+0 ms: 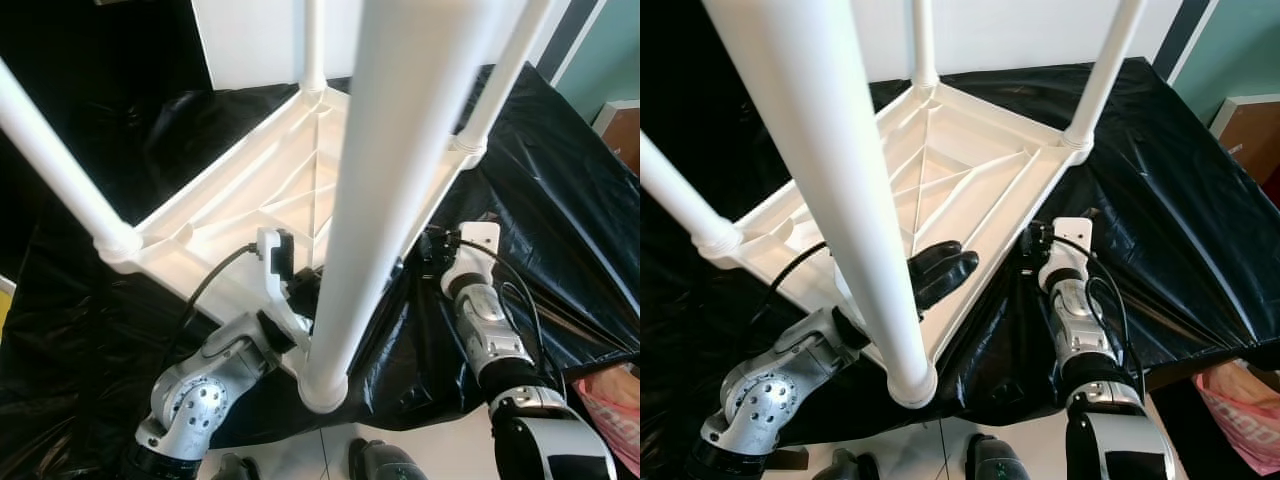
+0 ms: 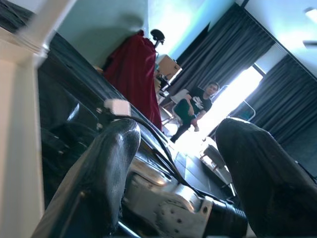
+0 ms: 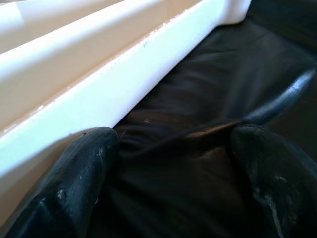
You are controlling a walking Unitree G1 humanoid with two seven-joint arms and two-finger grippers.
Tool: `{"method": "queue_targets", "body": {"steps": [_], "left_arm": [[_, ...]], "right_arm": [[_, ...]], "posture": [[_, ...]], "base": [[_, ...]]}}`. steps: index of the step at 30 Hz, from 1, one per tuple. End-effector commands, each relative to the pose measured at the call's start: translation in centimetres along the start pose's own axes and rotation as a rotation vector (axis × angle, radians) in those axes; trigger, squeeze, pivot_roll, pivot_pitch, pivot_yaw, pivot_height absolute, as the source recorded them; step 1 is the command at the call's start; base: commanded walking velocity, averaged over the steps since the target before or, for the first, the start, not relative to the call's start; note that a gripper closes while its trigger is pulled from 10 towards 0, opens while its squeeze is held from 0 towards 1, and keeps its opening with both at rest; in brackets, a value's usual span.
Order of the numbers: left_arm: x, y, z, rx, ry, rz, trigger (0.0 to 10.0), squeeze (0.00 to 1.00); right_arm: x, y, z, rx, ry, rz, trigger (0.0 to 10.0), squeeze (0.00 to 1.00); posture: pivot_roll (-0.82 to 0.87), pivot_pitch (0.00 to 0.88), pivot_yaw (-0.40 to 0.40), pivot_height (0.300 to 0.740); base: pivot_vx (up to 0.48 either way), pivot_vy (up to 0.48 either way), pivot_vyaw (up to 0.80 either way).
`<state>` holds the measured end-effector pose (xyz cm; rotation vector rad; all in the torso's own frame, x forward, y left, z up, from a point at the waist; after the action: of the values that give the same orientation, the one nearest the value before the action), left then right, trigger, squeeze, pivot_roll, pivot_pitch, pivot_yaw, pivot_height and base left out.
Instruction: Building children table
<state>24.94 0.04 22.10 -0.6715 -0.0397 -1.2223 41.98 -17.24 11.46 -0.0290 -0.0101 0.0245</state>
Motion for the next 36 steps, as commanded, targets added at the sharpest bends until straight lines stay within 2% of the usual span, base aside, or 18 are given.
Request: {"method": "queue_targets", "body": {"steps": [1, 5, 7, 8, 9, 11, 13, 15, 16, 17, 20, 21, 23, 27, 28, 29, 31, 36], "left_arm": [[0.1, -4.0, -0.9, -0.024, 0.035, -0.294, 10.0, 0.0], [0.1, -4.0, -0.9, -0.012, 0.047, -0.296, 10.0, 0.0], [0.1, -3.3, -1.1, 0.031, 0.069, -0.259, 10.0, 0.0], [0.1, -3.3, -1.1, 0.031, 0.069, -0.259, 10.0, 0.0], [0.1, -2.6, -1.2, 0.051, 0.076, -0.22, 10.0, 0.0], [0.1, -2.6, -1.2, 0.051, 0.076, -0.22, 10.0, 0.0], [-1.2, 2.3, -1.3, 0.222, 0.159, 0.005, 10.0, 0.0], [-3.1, 5.5, -0.1, 0.349, 0.192, 0.161, 10.0, 0.0], [-3.7, 6.3, 0.7, 0.388, 0.188, 0.207, 10.0, 0.0], [-4.4, 6.5, 1.5, 0.403, 0.185, 0.228, 10.0, 0.0], [-4.9, 6.6, 2.0, 0.409, 0.183, 0.237, 10.0, 0.0], [-6.1, 6.3, 2.3, 0.464, 0.239, 0.228, 10.0, 0.0], [-7.1, 5.8, 1.8, 0.498, 0.308, 0.196, 10.0, 0.0], [-8.2, 5.3, 0.5, 0.528, 0.415, 0.151, 10.0, 0.0], [-8.5, 5.6, 0.0, 0.547, 0.461, 0.148, 10.0, 0.0], [-8.5, 5.6, 0.0, 0.547, 0.461, 0.148, 10.0, 0.0], [-9.2, 6.8, -1.0, 0.625, 0.548, 0.16, 10.0, 0.0], [-9.7, 8.0, -1.2, 0.705, 0.595, 0.18, 10.0, 0.0]], "right_arm": [[0.2, 4.4, 0.0, 0.012, -0.002, 0.15, 10.0, 0.0], [0.6, 4.8, 0.3, 0.002, -0.011, 0.153, 10.0, 0.0], [0.7, 3.8, 0.5, -0.004, -0.027, 0.115, 10.0, 0.0], [0.7, 3.8, 0.5, -0.004, -0.027, 0.115, 10.0, 0.0], [0.7, 3.1, 0.6, -0.012, -0.033, 0.089, 10.0, 0.0], [0.7, 3.1, 0.6, -0.012, -0.033, 0.089, 10.0, 0.0], [0.0, -0.2, 0.6, -0.017, -0.056, -0.01, 10.0, 0.0], [-0.9, -1.9, 0.6, -0.027, -0.085, -0.037, 10.0, 0.0], [-1.3, -2.2, 0.7, -0.036, -0.098, -0.031, 10.0, 0.0], [-1.9, -2.6, 0.7, -0.044, -0.111, -0.021, 10.0, 0.0], [-2.3, -2.8, 0.8, -0.049, -0.119, -0.015, 10.0, 0.0], [-3.5, -3.1, 1.3, -0.058, -0.15, 0.019, 10.0, 0.0], [-4.3, -3.2, 1.8, -0.065, -0.173, 0.055, 10.0, 0.0], [-5.1, -3.4, 2.2, -0.073, -0.186, 0.082, 10.0, 0.0], [-5.2, -3.7, 2.4, -0.088, -0.188, 0.083, 10.0, 0.0], [-5.2, -3.7, 2.4, -0.088, -0.188, 0.083, 10.0, 0.0], [-5.7, -4.1, 2.7, -0.105, -0.188, 0.088, 10.0, 0.0], [-6.3, -4.3, 3.4, -0.114, -0.197, 0.098, 10.0, 0.0]], "posture": [[-0.09, 0.167, 0.046, 0.74], [-0.08, 0.168, 0.045, 0.74], [-0.07, 0.168, 0.043, 0.74], [-0.07, 0.168, 0.043, 0.74], [-0.07, 0.172, 0.042, 0.74], [-0.07, 0.172, 0.042, 0.74], [-0.06, 0.181, 0.039, 0.74], [-0.07, 0.189, 0.043, 0.74], [-0.07, 0.189, 0.043, 0.74], [-0.07, 0.193, 0.045, 0.74], [-0.07, 0.193, 0.045, 0.74], [-0.08, 0.2, 0.044, 0.74], [-0.08, 0.203, 0.044, 0.74], [-0.09, 0.203, 0.044, 0.74], [-0.08, 0.202, 0.038, 0.74], [-0.08, 0.202, 0.038, 0.74], [-0.08, 0.203, 0.041, 0.74], [-0.09, 0.2, 0.042, 0.74]], "base": [[0.0, 0.0, 0.0], [0.0, 0.0, 0.0], [0.0, 0.0, 0.0], [0.0, 0.0, 0.0], [0.0, 0.0, 0.0], [0.0, 0.0, 0.0], [0.0, 0.0, 0.0], [0.0, 0.0, 0.0], [0.0, 0.0, 0.0], [0.0, 0.0, 0.0], [0.0, 0.0, 0.0], [0.0, 0.0, 0.0], [0.0, 0.0, 0.0], [0.0, 0.0, 0.0], [0.0, 0.0, 0.0], [0.0, 0.0, 0.0], [0.0, 0.0, 0.0], [0.0, 0.0, 0.0]]}}
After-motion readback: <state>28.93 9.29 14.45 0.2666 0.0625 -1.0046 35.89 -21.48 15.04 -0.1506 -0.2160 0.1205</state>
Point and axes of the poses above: a point about 5 cm out from each wrist's last joint towards the gripper, its own x axis pointing out of the wrist towards the gripper, its own z axis along the axis of the wrist's last joint, y = z × x, the point moved 6 cm from there along x, pointing out of the wrist towards the gripper, and after that the axes turned 1 degree about -x, right-handed, at the moved point
